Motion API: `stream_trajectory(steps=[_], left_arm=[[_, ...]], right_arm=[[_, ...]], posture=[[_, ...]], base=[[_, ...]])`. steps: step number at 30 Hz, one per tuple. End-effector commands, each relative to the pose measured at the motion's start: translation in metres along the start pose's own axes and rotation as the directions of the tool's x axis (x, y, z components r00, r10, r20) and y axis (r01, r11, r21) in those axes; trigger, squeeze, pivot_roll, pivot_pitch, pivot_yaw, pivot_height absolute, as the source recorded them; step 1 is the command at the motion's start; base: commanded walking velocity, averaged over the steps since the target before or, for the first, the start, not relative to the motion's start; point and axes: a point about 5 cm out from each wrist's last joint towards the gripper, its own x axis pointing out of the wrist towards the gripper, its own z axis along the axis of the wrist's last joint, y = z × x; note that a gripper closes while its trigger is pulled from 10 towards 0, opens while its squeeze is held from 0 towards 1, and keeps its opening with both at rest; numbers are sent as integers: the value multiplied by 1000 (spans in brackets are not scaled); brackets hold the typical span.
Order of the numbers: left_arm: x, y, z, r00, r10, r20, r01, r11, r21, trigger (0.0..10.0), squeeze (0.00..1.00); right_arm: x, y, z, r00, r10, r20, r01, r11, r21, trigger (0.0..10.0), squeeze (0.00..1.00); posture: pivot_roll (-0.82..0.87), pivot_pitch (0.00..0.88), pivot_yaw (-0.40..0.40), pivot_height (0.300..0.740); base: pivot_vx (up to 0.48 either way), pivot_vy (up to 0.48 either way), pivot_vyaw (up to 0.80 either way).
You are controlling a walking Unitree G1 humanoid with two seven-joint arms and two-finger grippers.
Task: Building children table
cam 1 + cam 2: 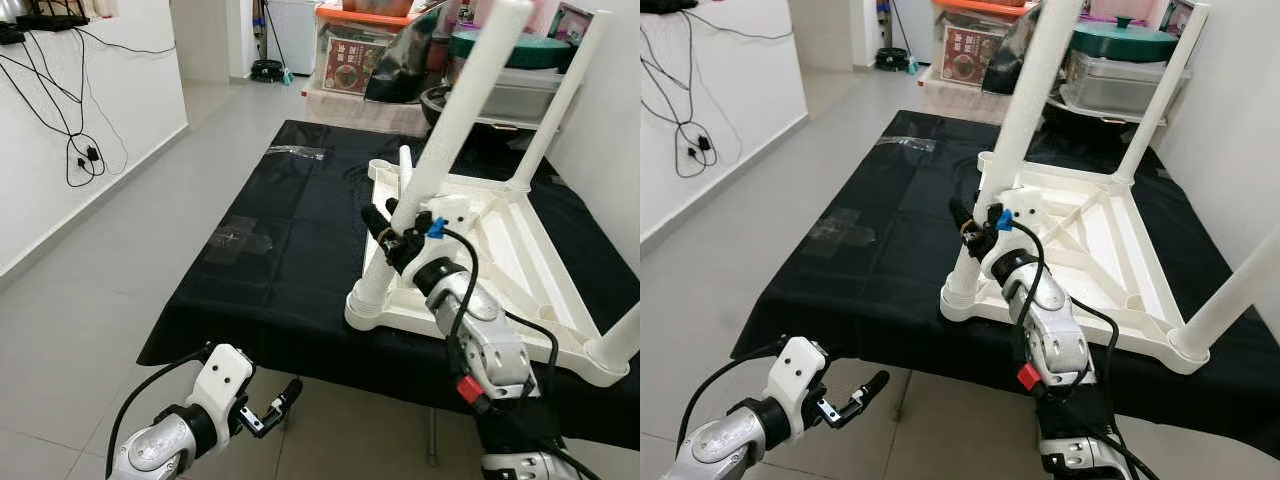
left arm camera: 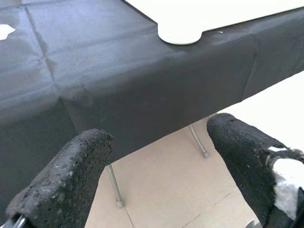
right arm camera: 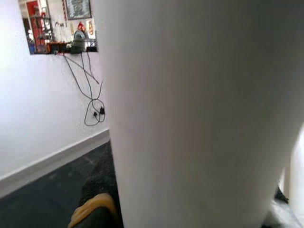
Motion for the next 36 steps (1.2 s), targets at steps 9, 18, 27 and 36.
stream_trajectory(steps=[9,18,27,36], left_arm=[[3,-2,-1,1000,-4,-4,4,1000,6,10000,0],[4,-3,-2,1000,-1,-1,1,1000,2,10000,0],[3,-3,-3,1000,9,-3,-9,1000,5,10000,0],[2,-5,-4,1000,12,-5,-12,1000,4,10000,0]], right_arm=[[-3,3,-14,991,117,-72,-107,987,119,0,0],[0,15,-12,959,281,-47,-265,941,210,0,0],[-3,36,2,884,464,63,-466,858,215,0,0],[-7,42,1,863,502,58,-505,851,144,0,0]], posture=[[58,0,-112,740],[61,0,-119,740],[76,0,-136,740],[74,0,-135,740]], base=[[0,0,0],[0,0,0],[0,0,0],[0,0,0]])
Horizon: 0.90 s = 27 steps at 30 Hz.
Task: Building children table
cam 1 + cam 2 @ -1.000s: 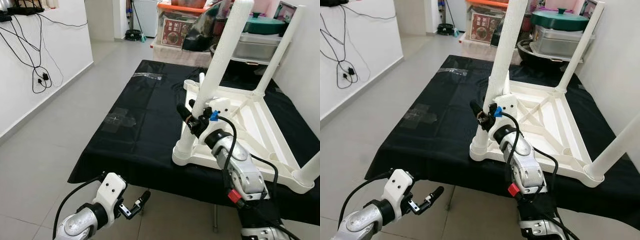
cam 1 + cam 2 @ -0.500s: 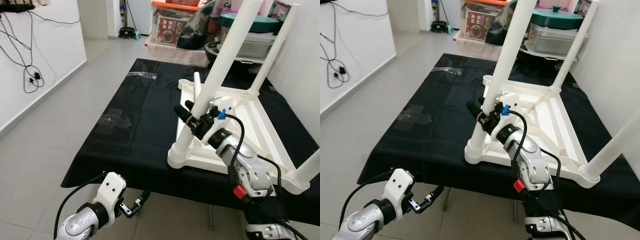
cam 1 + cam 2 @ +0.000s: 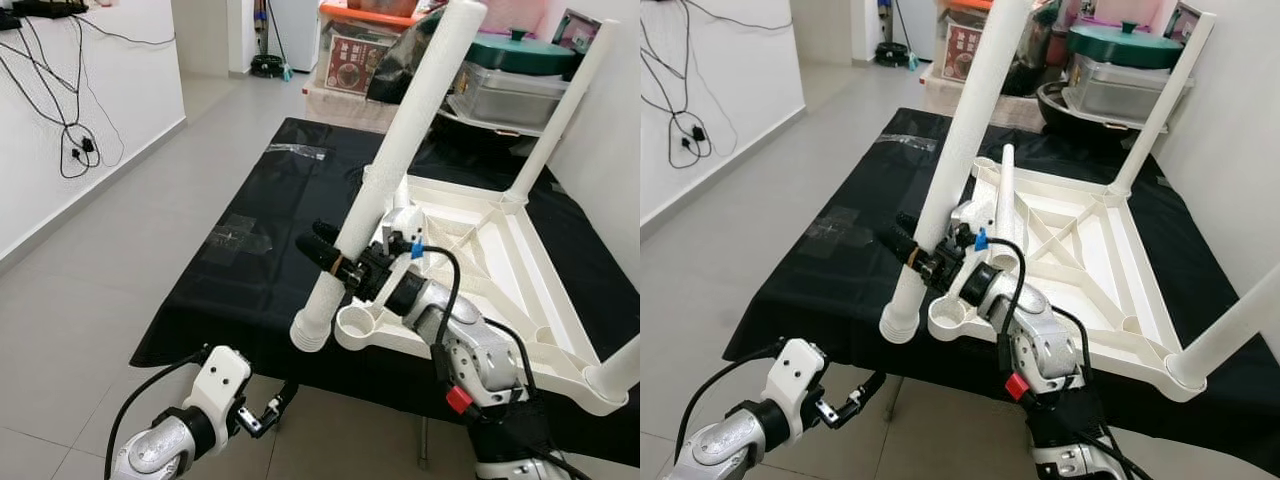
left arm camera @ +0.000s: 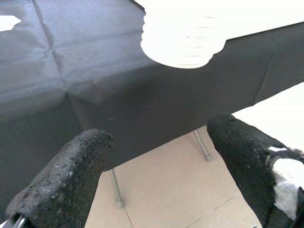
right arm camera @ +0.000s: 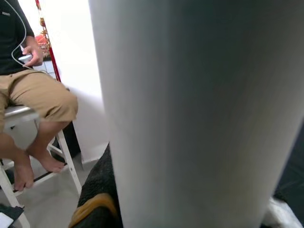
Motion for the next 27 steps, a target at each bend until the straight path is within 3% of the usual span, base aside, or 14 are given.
stream_trajectory(steps=[1,7,11,16,27], left_arm=[[1,-3,0,1000,-5,-1,5,1000,11,10000,0],[2,-2,0,1000,-8,-1,8,1000,15,10000,0],[2,-2,0,1000,-9,-1,9,1000,14,10000,0],[2,-2,0,1000,-9,-1,9,1000,14,10000,0],[1,-2,0,1000,-11,-2,11,1000,15,10000,0]], right_arm=[[-2,-3,8,1000,-7,22,8,998,-61,0,0],[-1,-13,30,996,-29,89,36,996,-81,0,0],[-1,-20,45,987,-54,153,58,998,-24,0,0],[-3,-22,45,988,-53,145,58,998,-29,0,0],[-12,-25,22,999,-42,14,43,987,-154,0,0]], posture=[[72,0,-132,740],[69,0,-128,740],[69,0,-128,740],[69,0,-128,740],[71,0,-125,740]], base=[[0,0,0],[0,0,0],[0,0,0],[0,0,0],[0,0,0]])
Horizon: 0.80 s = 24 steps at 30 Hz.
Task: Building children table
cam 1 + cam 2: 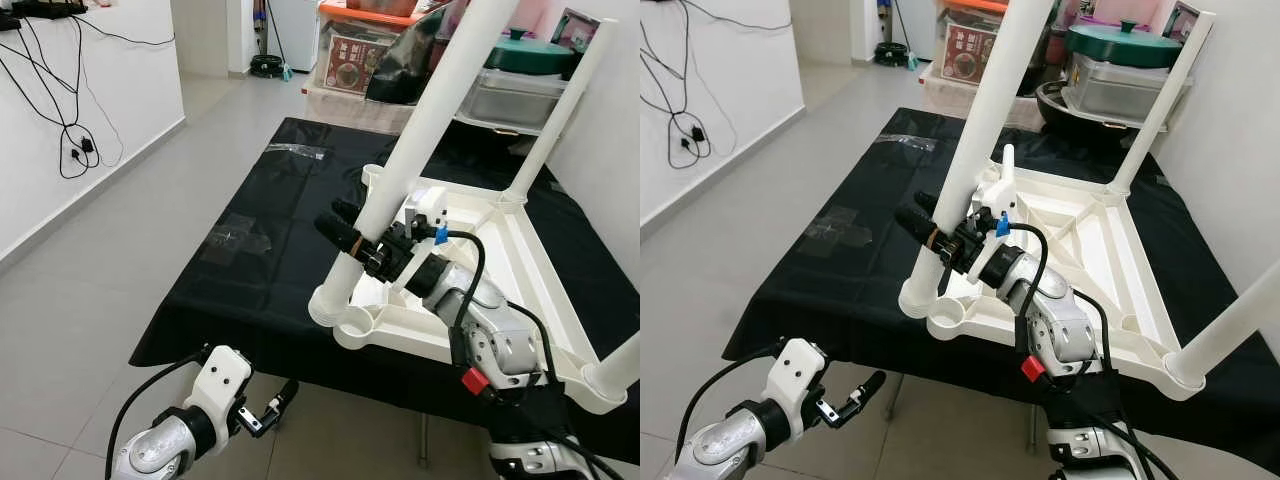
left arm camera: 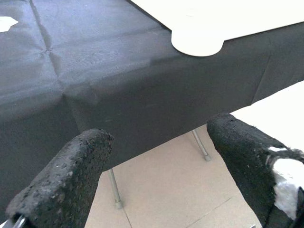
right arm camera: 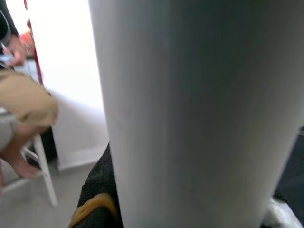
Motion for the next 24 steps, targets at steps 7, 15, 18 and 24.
stream_trajectory(steps=[7,15,18,24], left_arm=[[0,-2,0,1000,-10,-4,10,1000,15,10000,0],[0,-2,0,1000,-9,-5,9,1000,14,10000,0],[0,-2,0,1000,-9,-5,9,1000,15,10000,0],[0,-2,0,1000,-11,-6,11,1000,16,10000,0]], right_arm=[[-4,-6,-8,999,-14,-45,13,1000,-24,0,0],[-11,-12,-23,994,-48,-97,50,999,17,0,0],[-18,-18,-31,989,-82,-121,89,995,53,0,0],[-28,-25,-39,981,-125,-146,138,987,83,0,0]], posture=[[75,0,-126,740],[74,0,-125,740],[73,0,-124,740],[70,0,-120,740]], base=[[0,0,0],[0,0,0],[0,0,0],[0,0,0]])
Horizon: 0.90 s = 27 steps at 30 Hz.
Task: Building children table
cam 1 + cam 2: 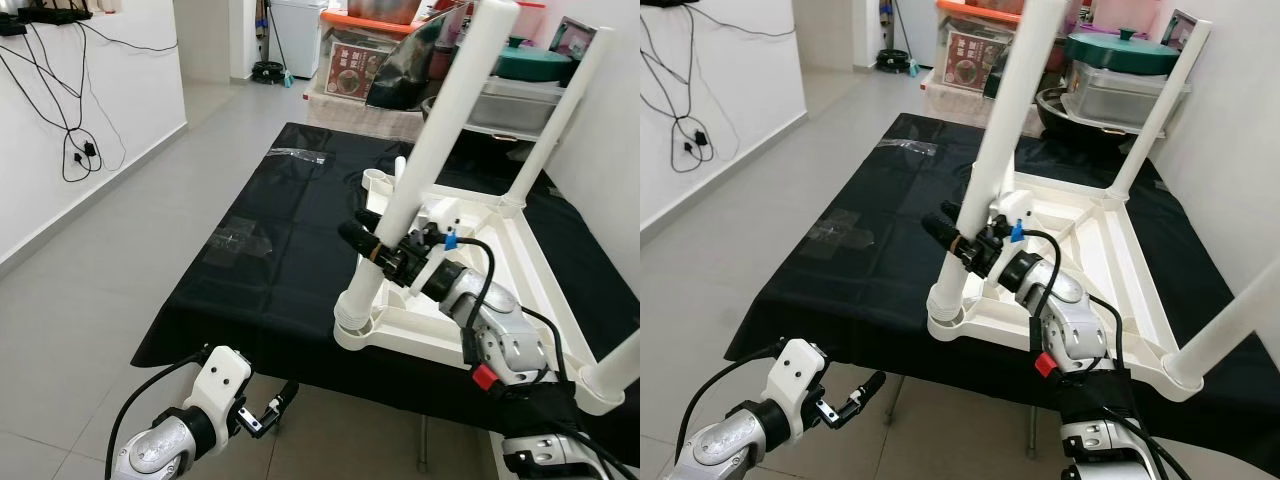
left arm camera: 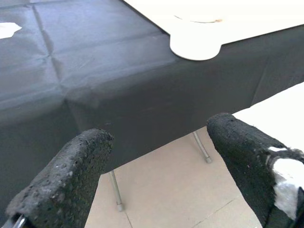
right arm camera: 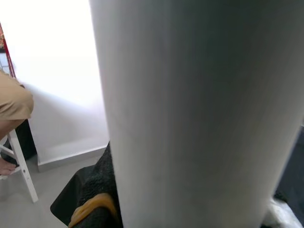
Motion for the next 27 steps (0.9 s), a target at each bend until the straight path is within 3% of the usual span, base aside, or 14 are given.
stream_trajectory(steps=[1,9,16,27], left_arm=[[0,-2,0,1000,-10,-5,10,1000,16,10000,0],[0,-1,0,1000,-13,-7,14,1000,20,10000,0],[2,-1,1,1000,-18,-5,18,1000,20,10000,0],[3,-2,1,1000,-12,-1,12,1000,18,10000,0]], right_arm=[[-9,-4,-22,995,-32,-99,37,998,45,0,0],[-14,-5,-25,993,-33,-111,38,998,45,0,0],[-8,6,-29,992,33,-120,-29,999,37,0,0],[5,8,-29,981,89,-170,-86,996,26,0,0]], posture=[[70,0,-120,740],[66,0,-114,740],[66,0,-111,740],[76,0,-130,740]], base=[[0,0,0],[0,0,0],[0,0,0],[0,0,0]])
